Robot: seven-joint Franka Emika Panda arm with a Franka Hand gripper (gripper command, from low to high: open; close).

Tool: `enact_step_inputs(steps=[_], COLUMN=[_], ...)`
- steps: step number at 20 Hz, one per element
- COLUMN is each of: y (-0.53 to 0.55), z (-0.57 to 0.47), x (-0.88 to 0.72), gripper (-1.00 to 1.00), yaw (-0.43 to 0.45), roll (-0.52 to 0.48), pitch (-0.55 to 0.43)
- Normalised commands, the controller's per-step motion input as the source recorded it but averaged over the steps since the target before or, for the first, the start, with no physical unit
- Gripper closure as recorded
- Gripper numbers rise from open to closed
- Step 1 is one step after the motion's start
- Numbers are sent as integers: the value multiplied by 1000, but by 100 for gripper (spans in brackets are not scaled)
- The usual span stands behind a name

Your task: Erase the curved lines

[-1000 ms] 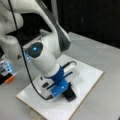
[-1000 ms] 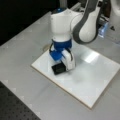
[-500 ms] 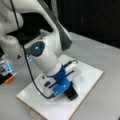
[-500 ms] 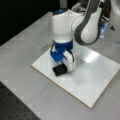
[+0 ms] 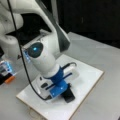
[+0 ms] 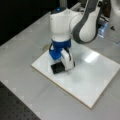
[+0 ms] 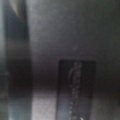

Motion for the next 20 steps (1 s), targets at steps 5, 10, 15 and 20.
enact_step_inputs(steps=[5, 10, 15, 20], y=[-388, -268, -145, 20], z=[143, 189, 146, 66], x=[216, 294, 415, 512], gripper=[100, 100, 100, 100], yaw=[188, 177, 153, 141], roll=[-12, -6, 33, 101], pitch=[241, 226, 192, 147])
